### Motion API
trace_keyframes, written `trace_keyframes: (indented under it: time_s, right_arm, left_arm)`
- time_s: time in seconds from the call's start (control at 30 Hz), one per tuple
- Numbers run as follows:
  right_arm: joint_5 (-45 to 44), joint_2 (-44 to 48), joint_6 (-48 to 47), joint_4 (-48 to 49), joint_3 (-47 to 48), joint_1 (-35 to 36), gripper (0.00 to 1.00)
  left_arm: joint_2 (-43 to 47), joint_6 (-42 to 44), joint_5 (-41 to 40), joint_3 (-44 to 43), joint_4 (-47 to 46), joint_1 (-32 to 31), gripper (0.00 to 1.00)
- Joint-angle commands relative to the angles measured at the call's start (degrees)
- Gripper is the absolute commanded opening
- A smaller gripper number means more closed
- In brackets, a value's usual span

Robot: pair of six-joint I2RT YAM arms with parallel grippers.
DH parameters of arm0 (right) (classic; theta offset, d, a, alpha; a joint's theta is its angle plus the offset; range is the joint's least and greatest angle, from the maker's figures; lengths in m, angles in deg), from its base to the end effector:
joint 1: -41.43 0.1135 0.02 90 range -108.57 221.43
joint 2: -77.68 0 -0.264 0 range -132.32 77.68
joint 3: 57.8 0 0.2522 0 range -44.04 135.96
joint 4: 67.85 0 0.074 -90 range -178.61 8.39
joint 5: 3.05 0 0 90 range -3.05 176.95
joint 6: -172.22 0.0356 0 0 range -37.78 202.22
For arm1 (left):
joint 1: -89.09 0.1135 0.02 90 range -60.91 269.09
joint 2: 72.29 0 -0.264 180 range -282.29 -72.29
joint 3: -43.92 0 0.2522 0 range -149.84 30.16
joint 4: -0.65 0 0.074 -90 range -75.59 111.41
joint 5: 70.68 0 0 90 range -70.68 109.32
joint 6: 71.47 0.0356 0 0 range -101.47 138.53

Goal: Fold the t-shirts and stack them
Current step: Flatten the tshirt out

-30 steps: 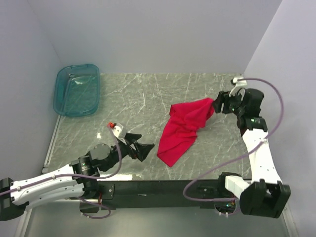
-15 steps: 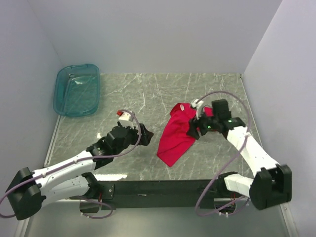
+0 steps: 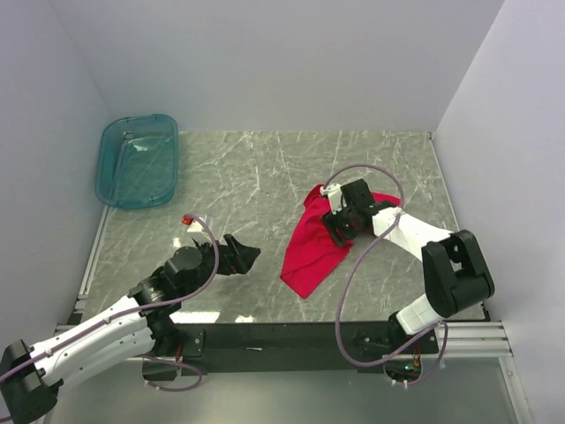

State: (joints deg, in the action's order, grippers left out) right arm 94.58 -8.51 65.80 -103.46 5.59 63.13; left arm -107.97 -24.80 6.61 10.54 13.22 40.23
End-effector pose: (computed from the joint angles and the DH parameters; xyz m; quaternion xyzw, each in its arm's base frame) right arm 0.2697 0.1124 0.1861 -0.3306 0.9016 0.0765 0.2684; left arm 0.1129 -0.1173 0.2295 -0.0294 0.7901 -0.3757 0.4834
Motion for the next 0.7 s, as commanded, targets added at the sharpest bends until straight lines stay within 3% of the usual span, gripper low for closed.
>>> trace_keyframes:
  time_s: [0.0, 0.13, 0.23, 0.27, 0.47, 0.6, 0.67]
  right_arm:
    - [-5.81, -1.17, 1.48, 1.63, 2.58, -0.16, 0.69]
    - [-4.21, -2.48, 0.52, -0.47, 2.93, -0.07, 0.54]
    - [-2.37, -2.14, -0.44, -3.01, 3.63, -0.07, 0.23]
    - [-1.67, -1.62, -0.62, -3.55, 3.90, -0.16, 0.02]
    - [-0.35, 9.71, -3.34, -8.47, 5.30, -3.49, 0.00]
    - [7.35, 19.11, -9.39, -16.28, 7.41, -13.67, 0.00]
    - [7.31, 25.00, -15.20, -19.90, 5.85, -23.33, 0.00]
  left_arm:
    - [2.36, -2.55, -0.03, 0.89, 1.01, 0.26, 0.97]
    - [2.11, -2.55, 0.05, 1.34, 0.75, 0.35, 0.97]
    - [1.14, -2.37, 0.67, 0.55, 0.58, 0.35, 0.97]
    - [1.05, -2.28, 0.76, 0.37, 0.58, 0.35, 0.97]
    - [0.26, -0.79, 0.58, -0.77, 0.23, 0.35, 0.97]
    - [-1.58, 0.70, 1.02, -2.09, -0.13, 0.43, 0.97]
    - [-2.37, 2.19, 1.37, -3.06, -0.91, 0.61, 0.97]
